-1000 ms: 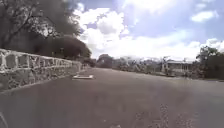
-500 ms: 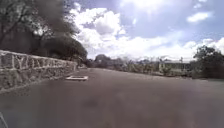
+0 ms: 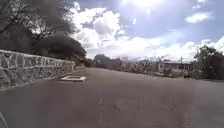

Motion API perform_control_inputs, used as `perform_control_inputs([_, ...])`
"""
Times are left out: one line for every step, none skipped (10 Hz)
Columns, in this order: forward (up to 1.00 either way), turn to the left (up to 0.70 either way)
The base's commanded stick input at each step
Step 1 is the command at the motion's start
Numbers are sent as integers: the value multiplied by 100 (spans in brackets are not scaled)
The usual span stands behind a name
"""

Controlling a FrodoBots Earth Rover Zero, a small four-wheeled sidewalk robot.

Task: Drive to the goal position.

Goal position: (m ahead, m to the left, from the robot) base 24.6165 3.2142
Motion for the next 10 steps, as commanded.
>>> perform_control_inputs([70,0])
perform_control_inputs([70,0])
perform_control_inputs([70,0])
perform_control_inputs([70,0])
perform_control_inputs([70,0])
perform_control_inputs([70,0])
perform_control_inputs([70,0])
perform_control_inputs([70,0])
perform_control_inputs([70,0])
perform_control_inputs([70,0])
